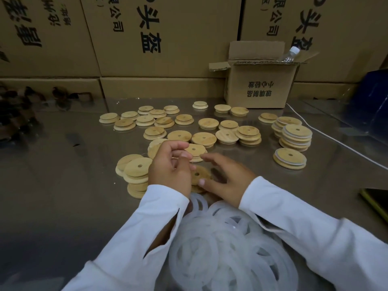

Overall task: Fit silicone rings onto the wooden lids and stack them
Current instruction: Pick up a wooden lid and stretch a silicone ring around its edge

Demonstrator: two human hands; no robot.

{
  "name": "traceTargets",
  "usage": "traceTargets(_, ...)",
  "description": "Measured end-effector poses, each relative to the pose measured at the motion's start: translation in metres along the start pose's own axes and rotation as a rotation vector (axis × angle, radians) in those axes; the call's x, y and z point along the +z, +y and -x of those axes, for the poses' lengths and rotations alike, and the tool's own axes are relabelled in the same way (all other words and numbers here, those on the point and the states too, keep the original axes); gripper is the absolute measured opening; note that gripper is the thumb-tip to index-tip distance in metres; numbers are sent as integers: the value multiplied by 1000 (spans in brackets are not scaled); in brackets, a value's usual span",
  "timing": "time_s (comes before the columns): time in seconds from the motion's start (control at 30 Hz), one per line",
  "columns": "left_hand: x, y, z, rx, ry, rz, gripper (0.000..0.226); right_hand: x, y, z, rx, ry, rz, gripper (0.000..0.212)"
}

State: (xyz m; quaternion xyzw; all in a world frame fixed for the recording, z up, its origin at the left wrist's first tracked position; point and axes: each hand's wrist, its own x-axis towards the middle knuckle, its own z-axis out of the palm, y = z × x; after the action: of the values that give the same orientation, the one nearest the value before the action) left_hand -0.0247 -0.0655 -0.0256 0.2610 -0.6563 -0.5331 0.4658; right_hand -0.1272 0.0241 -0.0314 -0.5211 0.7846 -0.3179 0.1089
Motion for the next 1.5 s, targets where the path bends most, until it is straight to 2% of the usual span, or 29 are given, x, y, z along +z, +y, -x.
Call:
traceTargets(0.13,-1,-1,-2,-12,23,3,36,7,1,-8,-35,-5,39,55)
traceTargets(0.27,-1,-1,-3,-25,40,0,33,0,7,-3,-26,186,-72,51)
traceTargets(0.37,-1,-1,-3,-58,12,-6,22,-8,6,5,-127,283,-149,52)
traceTargets(0.47,-1,-2,-1,-146,-104,26,5,-10,-5,14,-261,337,-224,53)
traceTargets(0.57,-1,-1,1,-386,-311,261,13,-8,-14,19,-324,324,-218,61)
traceTargets(0.6,-3,1,1,-426,-335,314,13,-6,-15,20,-319,313,-218,66)
traceTargets(0.7,-7,3,-3,-448,-236,384,10,-4,-12,18,-164,297,-192,76)
traceTargets(0.73,-9,3,-5,-444,-188,407,8,-2,-10,18,-80,264,-104,70)
traceTargets(0.8,-11,3,-9,-422,-126,427,8,2,-5,17,29,127,130,41)
traceTargets(0.87,-11,3,-9,-398,-111,415,9,5,-4,18,37,52,186,17)
traceTargets(0.9,-10,2,-9,-385,-113,403,9,5,-6,18,33,41,166,12)
traceTargets(1.03,-8,1,-7,-335,-116,376,9,7,-16,21,48,-10,145,11)
traceTargets(1.13,-7,0,-7,-309,-113,393,11,12,-20,22,137,-19,80,6)
traceTargets(1.27,-7,0,-5,-309,-151,456,12,12,-23,23,193,-2,-76,21)
traceTargets(1.4,-9,3,-7,-320,-65,544,14,-5,-18,20,193,154,-218,28)
traceTargets(1.5,-11,3,-12,-334,62,613,11,-16,-10,17,101,469,-309,22)
